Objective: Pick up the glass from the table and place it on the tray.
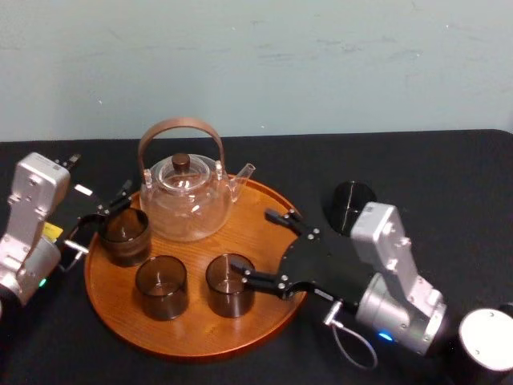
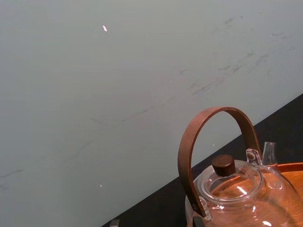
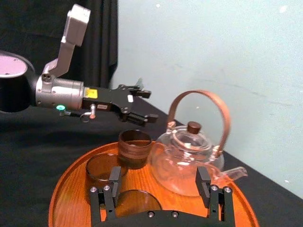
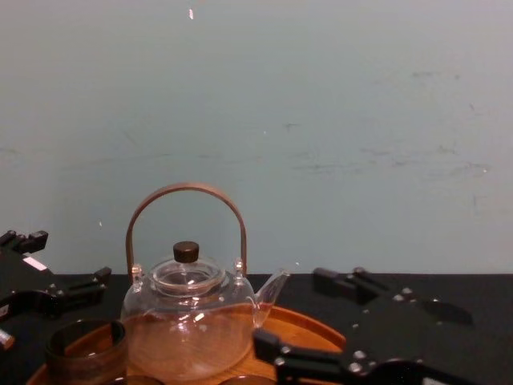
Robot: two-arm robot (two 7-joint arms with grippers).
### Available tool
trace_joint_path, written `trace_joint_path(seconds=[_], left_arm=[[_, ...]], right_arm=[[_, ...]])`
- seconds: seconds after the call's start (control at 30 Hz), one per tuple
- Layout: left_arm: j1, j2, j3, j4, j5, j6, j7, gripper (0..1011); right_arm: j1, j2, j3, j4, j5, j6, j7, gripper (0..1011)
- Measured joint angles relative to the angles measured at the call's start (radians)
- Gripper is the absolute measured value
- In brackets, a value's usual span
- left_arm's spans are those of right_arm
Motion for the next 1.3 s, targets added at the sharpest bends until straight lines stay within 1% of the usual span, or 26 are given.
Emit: trace_joint_path(seconds=[0.07, 0.13, 0.23, 0.27, 0.33, 0.37, 0.4, 0.5, 0.6, 0.63, 0.73, 0.77, 0.87, 0.9, 1.03, 1.13, 1.3], left_arm=[[0.000, 0.000, 0.000, 0.000, 0.000, 0.000, 0.000, 1001], [0.000, 0.000, 0.000, 0.000, 0.000, 0.000, 0.000, 1001], [0.000, 0.000, 0.000, 0.000, 0.000, 0.000, 0.000, 1002], [0.000, 0.000, 0.000, 0.000, 0.000, 0.000, 0.000, 1001], [0.000, 0.000, 0.000, 0.000, 0.000, 0.000, 0.000, 1002], [0.000, 0.000, 0.000, 0.000, 0.000, 0.000, 0.000, 1002], [0.000, 0.000, 0.000, 0.000, 0.000, 0.000, 0.000, 1001], [0.000, 0.000, 0.000, 0.000, 0.000, 0.000, 0.000, 1001], [0.000, 0.000, 0.000, 0.000, 0.000, 0.000, 0.000, 1001], [0.000, 0.000, 0.000, 0.000, 0.000, 0.000, 0.000, 1001], [0.000, 0.000, 0.000, 0.000, 0.000, 0.000, 0.000, 1001], [0.000, 0.000, 0.000, 0.000, 0.000, 0.000, 0.000, 1001], [0.000, 0.000, 0.000, 0.000, 0.000, 0.000, 0.000, 1001], [0.000, 0.000, 0.000, 0.000, 0.000, 0.000, 0.000, 1001], [0.000, 0.000, 0.000, 0.000, 0.000, 0.000, 0.000, 1001], [0.000, 0.000, 0.000, 0.000, 0.000, 0.000, 0.000, 1001], [0.000, 0.000, 0.000, 0.000, 0.000, 0.000, 0.000, 1001]], right_arm=[[-0.013, 0.008, 0.012, -0.013, 0.006, -0.004, -0.004, 1002], [-0.041, 0.023, 0.036, -0.033, 0.020, -0.009, -0.014, 1002], [-0.064, 0.035, 0.058, -0.046, 0.031, -0.012, -0.022, 1002], [-0.080, 0.043, 0.074, -0.054, 0.039, -0.013, -0.028, 1002], [-0.093, 0.049, 0.089, -0.060, 0.047, -0.014, -0.033, 1002], [-0.109, 0.054, 0.105, -0.066, 0.055, -0.015, -0.040, 1002], [-0.109, 0.054, 0.105, -0.066, 0.055, -0.015, -0.040, 1002], [-0.151, 0.067, 0.155, -0.075, 0.076, -0.017, -0.062, 1003], [-0.172, 0.073, 0.180, -0.078, 0.080, -0.017, -0.076, 1002], [-0.187, 0.076, 0.200, -0.079, 0.082, -0.017, -0.087, 1002], [-0.208, 0.078, 0.227, -0.078, 0.082, -0.015, -0.103, 1003], [-0.225, 0.079, 0.253, -0.073, 0.085, -0.012, -0.116, 1002], [-0.238, 0.078, 0.275, -0.068, 0.087, -0.009, -0.126, 1002], [-0.245, 0.077, 0.289, -0.063, 0.088, -0.006, -0.132, 1002], [-0.253, 0.071, 0.319, -0.046, 0.089, 0.005, -0.144, 1002], [-0.248, 0.066, 0.329, -0.032, 0.090, 0.016, -0.146, 1002], [-0.212, 0.053, 0.335, 0.005, 0.097, 0.051, -0.131, 1002]])
